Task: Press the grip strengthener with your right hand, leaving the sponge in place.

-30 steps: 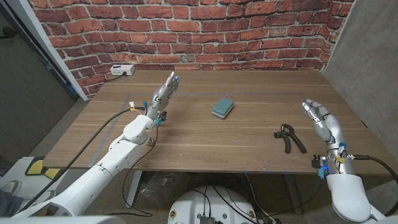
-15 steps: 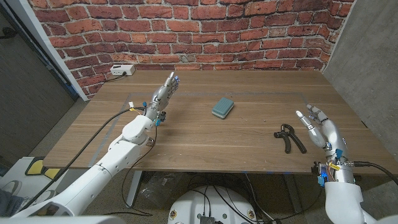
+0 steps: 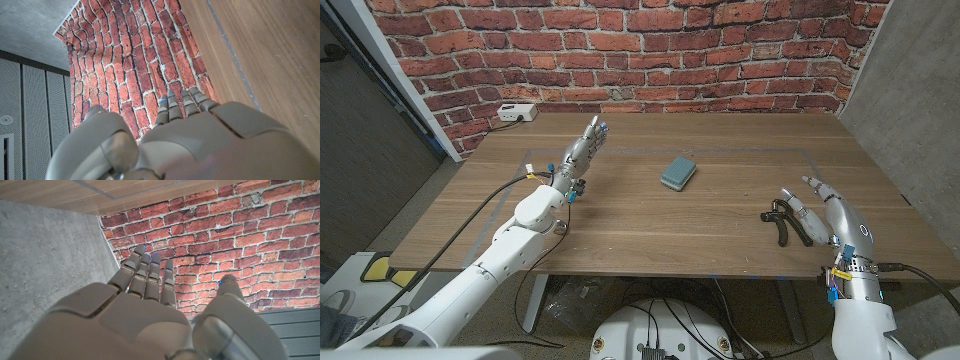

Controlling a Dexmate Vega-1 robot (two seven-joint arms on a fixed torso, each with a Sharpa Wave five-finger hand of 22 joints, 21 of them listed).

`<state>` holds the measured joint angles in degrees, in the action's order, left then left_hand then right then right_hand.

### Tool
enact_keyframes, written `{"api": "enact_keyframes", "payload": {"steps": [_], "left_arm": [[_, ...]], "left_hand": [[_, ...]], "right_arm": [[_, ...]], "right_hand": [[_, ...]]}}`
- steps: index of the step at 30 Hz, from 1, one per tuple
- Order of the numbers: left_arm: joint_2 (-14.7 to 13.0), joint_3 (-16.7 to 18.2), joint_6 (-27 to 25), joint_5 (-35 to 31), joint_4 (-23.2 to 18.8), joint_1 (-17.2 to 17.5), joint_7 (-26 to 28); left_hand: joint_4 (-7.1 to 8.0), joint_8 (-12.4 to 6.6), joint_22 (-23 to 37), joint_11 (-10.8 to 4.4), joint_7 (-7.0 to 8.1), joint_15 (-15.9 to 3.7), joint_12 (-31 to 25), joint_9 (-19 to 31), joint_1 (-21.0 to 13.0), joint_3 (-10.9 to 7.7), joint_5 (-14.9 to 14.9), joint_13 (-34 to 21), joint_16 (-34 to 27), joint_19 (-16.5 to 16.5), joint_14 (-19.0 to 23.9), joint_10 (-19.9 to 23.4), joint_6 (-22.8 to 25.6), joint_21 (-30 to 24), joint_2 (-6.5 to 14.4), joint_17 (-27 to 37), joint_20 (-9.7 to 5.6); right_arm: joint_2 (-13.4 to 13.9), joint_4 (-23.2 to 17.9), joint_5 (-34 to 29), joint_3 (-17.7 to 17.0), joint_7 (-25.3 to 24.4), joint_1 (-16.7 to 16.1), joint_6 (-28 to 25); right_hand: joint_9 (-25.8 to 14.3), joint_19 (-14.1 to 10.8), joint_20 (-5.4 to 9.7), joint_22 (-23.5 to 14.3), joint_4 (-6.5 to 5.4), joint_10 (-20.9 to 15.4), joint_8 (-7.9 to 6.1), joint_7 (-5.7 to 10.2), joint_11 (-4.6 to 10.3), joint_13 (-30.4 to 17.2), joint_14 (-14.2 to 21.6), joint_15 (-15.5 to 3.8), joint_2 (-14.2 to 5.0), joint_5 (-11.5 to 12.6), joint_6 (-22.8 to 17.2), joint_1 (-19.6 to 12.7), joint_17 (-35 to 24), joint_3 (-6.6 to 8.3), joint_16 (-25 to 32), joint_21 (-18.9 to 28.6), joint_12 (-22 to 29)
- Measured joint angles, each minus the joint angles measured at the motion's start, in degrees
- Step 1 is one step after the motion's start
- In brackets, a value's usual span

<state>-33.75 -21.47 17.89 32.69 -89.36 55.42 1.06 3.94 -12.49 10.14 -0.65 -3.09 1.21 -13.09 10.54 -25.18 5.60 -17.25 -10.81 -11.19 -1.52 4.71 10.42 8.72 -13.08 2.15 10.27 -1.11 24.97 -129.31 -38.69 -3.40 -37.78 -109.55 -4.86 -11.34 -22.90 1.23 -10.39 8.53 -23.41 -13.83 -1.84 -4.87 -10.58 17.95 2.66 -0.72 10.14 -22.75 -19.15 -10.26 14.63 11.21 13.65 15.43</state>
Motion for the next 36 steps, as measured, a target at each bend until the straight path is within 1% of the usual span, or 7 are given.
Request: {"api": "enact_keyframes", "payload": {"steps": [9,14,16,21,27,32,36], "left_arm": [[0.5,-0.1,0.5,0.2,0.9,-0.3,-0.7],[0.6,-0.5,0.5,0.1,1.2,-0.7,-1.0],[0.5,-0.6,0.5,-0.3,1.2,-0.8,-0.9],[0.5,-0.8,0.2,-1.0,1.2,-0.9,-0.4],[0.2,-0.9,0.1,-1.5,1.0,-0.9,0.1],[0.2,-0.9,0.0,-1.7,0.8,-0.8,0.4],[0.1,-0.8,0.0,-1.7,0.8,-0.7,0.5]], "left_hand": [[0.00,0.00,0.0,-0.05,0.00,0.01,0.0,0.0,-0.4,0.00,0.0,0.0,0.0,0.0,0.0,0.1,0.0,0.4,0.4,0.0,0.00],[0.00,0.00,0.0,-0.05,0.00,0.01,0.0,0.0,-0.4,-0.01,0.0,0.0,0.0,0.0,0.0,0.1,0.0,0.4,0.4,0.0,0.00],[0.00,0.00,0.0,0.06,0.00,0.01,0.0,0.0,-0.4,-0.01,0.0,0.0,0.0,0.0,0.0,0.2,0.0,0.4,0.4,0.0,0.00],[0.00,0.00,0.0,0.06,0.00,0.01,0.0,0.0,0.2,-0.01,0.0,0.0,0.0,0.0,0.0,0.2,0.0,0.4,1.0,0.0,0.02],[0.00,0.00,0.1,0.06,0.00,-0.08,0.4,0.0,0.2,-0.01,0.0,0.0,0.0,0.3,0.1,0.2,0.0,0.4,1.0,0.0,0.31],[0.00,0.00,0.1,0.06,0.00,-0.08,0.4,0.0,-0.4,-0.01,0.0,0.0,0.0,0.3,0.1,0.2,0.0,0.4,0.4,0.0,0.31],[0.00,0.22,0.1,0.06,0.00,-0.08,0.4,0.0,-0.4,-0.01,0.0,0.0,0.0,0.3,0.1,0.2,0.0,0.4,0.4,0.0,0.31]], "right_arm": [[2.3,-1.9,-5.1,3.0,0.4,-0.1,-8.2],[3.3,-2.8,-6.6,4.3,1.0,0.0,-12.0],[3.9,-3.0,-7.1,4.8,1.3,0.1,-13.3],[5.0,-3.4,-8.8,6.1,2.4,0.7,-17.0],[6.7,-3.7,-11.8,9.3,4.9,2.6,-24.3],[7.8,-3.6,-12.6,11.1,5.6,3.9,-27.6],[8.7,-2.9,-12.9,12.7,5.9,5.2,-30.5]], "right_hand": [[0.2,-0.3,0.30,0.0,0.00,-0.3,0.00,-0.21,0.29,0.0,0.5,-0.45,0.17,0.2,-0.2,-0.2,0.0,0.00,0.0,0.0,0.0],[0.2,-0.8,0.41,0.0,0.32,-1.5,0.00,-0.48,0.72,0.0,0.7,-0.66,-0.51,0.3,-1.4,-1.4,0.0,0.32,0.0,0.0,0.3],[0.2,-0.8,0.41,0.0,0.54,-1.9,0.00,-0.22,0.96,0.0,0.9,-0.87,-0.23,0.3,-1.6,-1.7,0.1,0.54,0.0,0.0,0.5],[0.2,-0.8,0.41,0.0,0.56,-2.2,0.00,-0.22,0.72,0.0,0.9,-0.91,-0.27,0.3,-1.6,-2.2,0.1,0.56,0.0,-0.4,0.5],[0.2,-0.8,0.41,-0.1,0.80,-1.9,0.00,-0.19,0.92,0.0,0.9,-0.91,-0.35,0.3,-1.6,-2.7,0.1,0.80,-0.2,-0.4,0.5],[0.2,-0.8,0.41,-0.2,0.97,-1.9,0.19,0.02,0.92,0.0,1.0,-1.00,-0.05,0.3,-1.4,-3.0,0.1,0.97,-0.2,-0.4,0.4],[0.1,-0.8,0.41,-0.2,0.97,-1.9,0.35,0.23,1.53,0.0,1.2,-1.14,-0.13,0.3,-1.2,-3.6,0.1,0.97,-0.2,-0.4,0.2]]}}
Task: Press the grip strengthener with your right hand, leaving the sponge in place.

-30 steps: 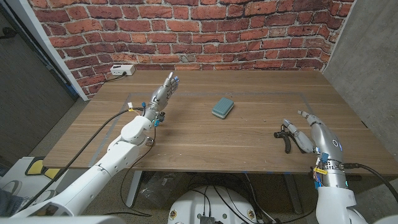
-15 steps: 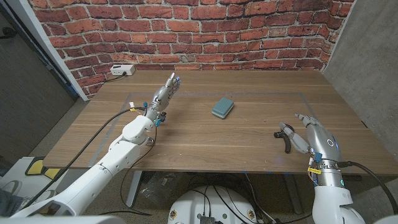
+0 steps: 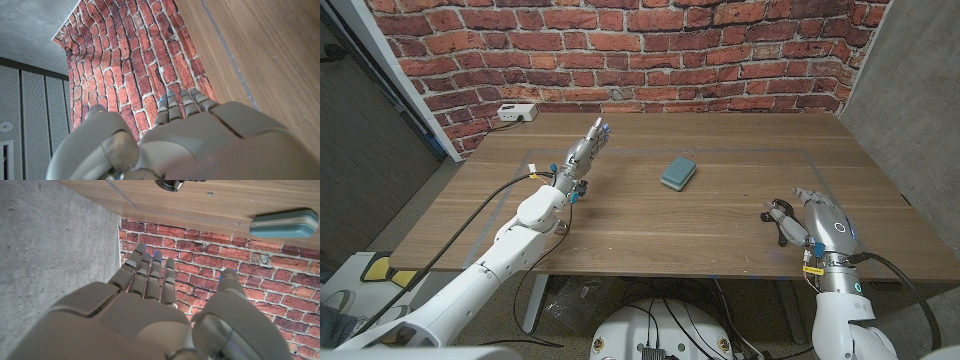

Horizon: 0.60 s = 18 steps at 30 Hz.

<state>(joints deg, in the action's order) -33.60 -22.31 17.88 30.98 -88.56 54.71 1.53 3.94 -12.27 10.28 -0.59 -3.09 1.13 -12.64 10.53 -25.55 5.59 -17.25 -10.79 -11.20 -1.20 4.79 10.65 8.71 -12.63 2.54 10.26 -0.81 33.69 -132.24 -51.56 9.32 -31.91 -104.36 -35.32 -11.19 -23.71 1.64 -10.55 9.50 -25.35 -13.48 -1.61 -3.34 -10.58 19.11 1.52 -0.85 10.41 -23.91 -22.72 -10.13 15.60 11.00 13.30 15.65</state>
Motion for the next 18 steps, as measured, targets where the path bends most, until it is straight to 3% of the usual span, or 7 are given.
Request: {"api": "enact_keyframes", "payload": {"steps": [18], "left_arm": [[0.5,0.1,0.0,1.6,1.9,-0.8,-1.6]], "left_hand": [[0.00,0.00,0.0,0.00,0.00,0.00,0.0,0.0,0.0,0.00,0.3,0.0,0.0,0.0,0.0,0.0,0.0,0.4,1.2,0.0,0.00]], "right_arm": [[3.5,5.5,4.5,5.1,-3.2,5.4,-5.2]], "right_hand": [[0.0,-0.2,0.22,0.0,0.22,-0.3,0.43,0.18,0.31,0.0,0.6,-0.60,0.30,0.0,0.2,-0.8,0.0,0.22,0.0,0.0,0.0]]}}
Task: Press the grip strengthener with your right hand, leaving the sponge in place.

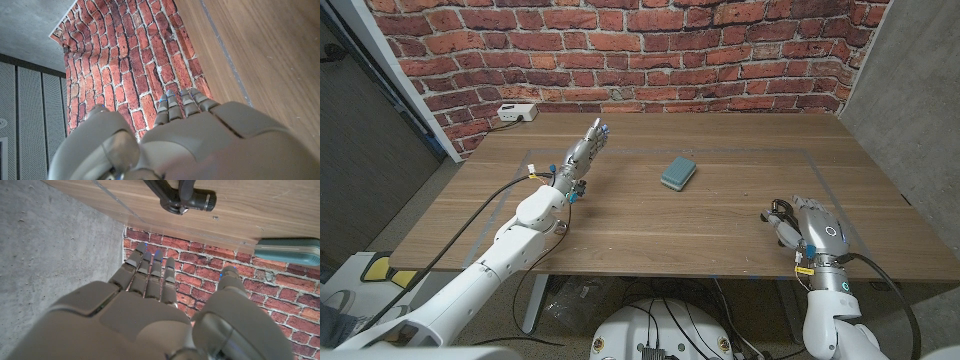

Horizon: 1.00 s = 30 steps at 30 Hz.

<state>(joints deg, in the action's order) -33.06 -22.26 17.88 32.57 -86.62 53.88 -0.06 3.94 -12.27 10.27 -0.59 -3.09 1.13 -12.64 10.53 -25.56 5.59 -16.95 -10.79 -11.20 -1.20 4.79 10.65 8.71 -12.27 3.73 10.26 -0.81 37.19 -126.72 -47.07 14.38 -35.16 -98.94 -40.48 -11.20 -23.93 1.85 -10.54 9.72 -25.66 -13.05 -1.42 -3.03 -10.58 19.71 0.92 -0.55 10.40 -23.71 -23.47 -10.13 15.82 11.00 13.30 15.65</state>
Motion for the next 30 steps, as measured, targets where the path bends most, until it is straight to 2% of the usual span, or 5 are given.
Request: {"api": "enact_keyframes", "payload": {"steps": [9,17,25,30], "left_arm": [[0.2,-0.1,0.0,0.2,0.7,-0.4,-0.4],[0.3,-0.1,0.4,0.3,1.2,-0.3,-0.7],[0.3,0.1,1.0,0.6,1.2,0.4,-0.7],[0.2,0.3,1.2,0.6,1.0,0.8,-0.6]], "left_hand": [[0.25,0.21,0.0,0.00,0.31,0.00,0.0,0.0,-0.6,0.25,0.0,0.0,0.0,0.0,0.0,0.0,0.3,0.0,-0.6,0.0,0.00],[0.01,0.21,0.0,0.00,0.31,0.00,0.0,0.0,-0.6,0.49,0.0,0.0,0.0,0.0,0.0,0.0,0.3,0.2,-0.6,0.0,0.00],[0.01,0.21,0.0,0.00,0.31,0.00,0.0,0.0,0.0,0.49,0.0,0.0,0.0,0.0,0.0,0.0,0.3,0.2,0.0,0.0,0.00],[0.01,0.21,0.0,0.00,0.18,0.00,0.5,0.0,0.0,0.49,0.0,0.0,0.0,0.0,0.0,0.0,0.4,0.2,0.0,0.0,0.00]], "right_arm": [[1.5,1.7,3.0,2.8,-1.0,2.4,-3.6],[2.9,1.5,4.8,4.6,-0.4,3.9,-7.8],[4.8,1.0,7.3,6.7,0.8,6.5,-12.4],[5.6,1.0,8.6,8.0,1.3,7.9,-15.2]], "right_hand": [[0.0,0.0,0.00,0.0,-0.32,0.0,0.02,-0.01,0.00,0.0,0.0,0.00,0.23,0.0,0.0,-0.2,0.0,0.32,0.0,0.0,0.0],[0.0,-3.0,0.10,0.0,-0.32,-0.3,0.35,-0.23,0.30,0.0,2.3,-0.30,0.75,0.0,0.2,-0.8,-0.2,0.32,0.3,0.3,-0.4],[0.0,-3.0,0.09,0.0,-0.33,-0.5,0.78,-0.40,0.10,0.0,2.6,-0.60,0.98,0.0,0.8,-1.0,-0.1,0.32,0.3,0.4,-0.4],[0.0,-3.5,0.19,0.0,-0.34,-0.6,1.01,-1.03,0.21,0.0,3.3,-0.60,1.21,0.0,1.6,-1.2,-0.1,0.31,0.3,0.4,-0.4]]}}
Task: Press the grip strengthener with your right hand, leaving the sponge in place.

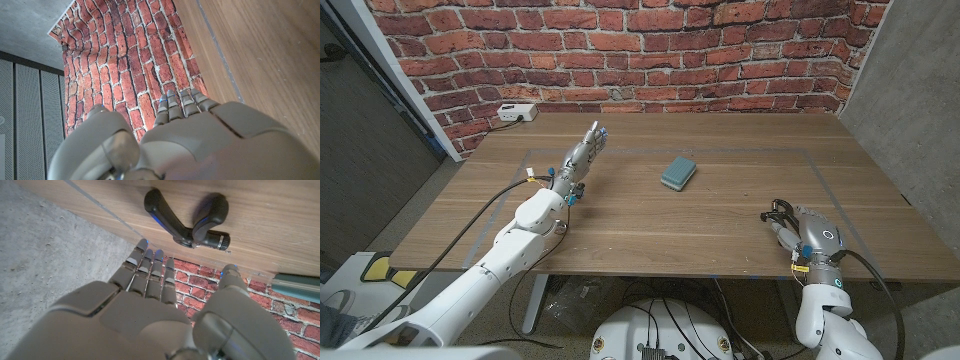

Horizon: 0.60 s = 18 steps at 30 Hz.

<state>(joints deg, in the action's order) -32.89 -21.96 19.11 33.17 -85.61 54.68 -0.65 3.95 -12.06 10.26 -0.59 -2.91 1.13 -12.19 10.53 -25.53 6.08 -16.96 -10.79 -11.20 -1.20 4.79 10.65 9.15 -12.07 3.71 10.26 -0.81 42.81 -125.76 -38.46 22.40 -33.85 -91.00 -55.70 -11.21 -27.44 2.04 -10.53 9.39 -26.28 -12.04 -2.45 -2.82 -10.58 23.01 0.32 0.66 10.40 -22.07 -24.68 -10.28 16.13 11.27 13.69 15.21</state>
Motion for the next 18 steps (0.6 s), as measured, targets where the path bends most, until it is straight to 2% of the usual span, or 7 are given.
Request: {"api": "enact_keyframes", "payload": {"steps": [3,6,8,13,18], "left_arm": [[-0.1,0.1,0.0,0.0,-0.2,0.1,0.0],[-0.2,0.1,0.0,0.1,-0.2,0.3,0.1],[-0.2,0.1,0.0,0.1,-0.3,0.3,0.2],[-0.2,0.2,0.1,0.1,-0.3,0.4,0.2],[0.0,0.2,0.1,0.1,-0.3,0.4,0.3]], "left_hand": [[0.00,0.00,0.0,0.00,-0.18,0.00,0.0,0.0,0.0,0.00,0.0,0.0,0.0,0.2,0.0,0.0,0.2,0.0,0.0,0.0,0.22],[0.00,0.00,0.0,0.00,-0.06,0.00,0.0,0.0,0.0,0.00,0.2,0.0,0.0,0.3,0.0,0.0,0.3,0.0,0.0,0.0,0.32],[0.00,0.00,0.0,0.00,0.13,0.00,0.0,0.0,-0.6,0.00,0.2,0.0,0.0,0.3,0.0,0.0,0.5,0.0,-0.6,0.0,0.31],[0.00,0.00,0.0,0.00,0.13,0.00,0.0,0.0,-0.6,0.00,0.2,0.0,0.0,0.3,0.0,0.0,0.5,0.0,-0.6,0.0,0.31],[0.00,0.00,0.0,0.00,0.13,0.00,0.0,0.0,-0.6,0.00,0.2,0.0,0.0,0.3,0.0,0.0,0.5,0.0,-0.6,0.0,0.31]], "right_arm": [[0.2,0.0,0.6,0.3,0.2,0.4,-1.8],[1.0,0.0,1.3,1.9,0.3,2.2,-3.9],[1.2,0.0,1.7,2.3,0.3,2.6,-5.0],[2.3,-0.5,3.0,4.0,0.3,4.3,-8.3],[3.4,-1.1,4.6,4.6,0.5,5.2,-10.1]], "right_hand": [[0.0,-1.9,0.23,0.0,-0.48,-0.8,0.00,0.00,0.82,-0.2,2.3,-0.49,0.00,0.0,0.0,0.0,-0.1,-0.15,0.6,0.5,0.0],[0.0,-3.6,0.57,0.0,-0.47,-1.5,0.00,0.00,0.91,-0.3,3.9,-1.08,0.00,0.0,0.0,0.0,-0.3,-0.15,0.7,0.8,0.0],[0.0,-4.2,0.96,0.0,-0.47,-1.7,0.00,0.00,1.12,-0.3,4.7,-1.29,0.00,0.0,0.0,0.0,-0.3,-0.15,1.1,1.2,0.0],[0.0,-5.4,1.12,-0.3,-0.47,-1.8,0.00,-0.24,1.21,-0.3,6.3,-2.14,0.00,0.0,-0.2,0.0,-0.3,-0.15,1.2,1.5,0.0],[0.0,-6.2,1.15,-0.3,-0.47,-2.2,0.00,-0.24,1.62,-0.3,7.0,-1.94,0.30,0.0,-0.2,-0.3,-0.3,-0.16,1.6,1.8,0.0]]}}
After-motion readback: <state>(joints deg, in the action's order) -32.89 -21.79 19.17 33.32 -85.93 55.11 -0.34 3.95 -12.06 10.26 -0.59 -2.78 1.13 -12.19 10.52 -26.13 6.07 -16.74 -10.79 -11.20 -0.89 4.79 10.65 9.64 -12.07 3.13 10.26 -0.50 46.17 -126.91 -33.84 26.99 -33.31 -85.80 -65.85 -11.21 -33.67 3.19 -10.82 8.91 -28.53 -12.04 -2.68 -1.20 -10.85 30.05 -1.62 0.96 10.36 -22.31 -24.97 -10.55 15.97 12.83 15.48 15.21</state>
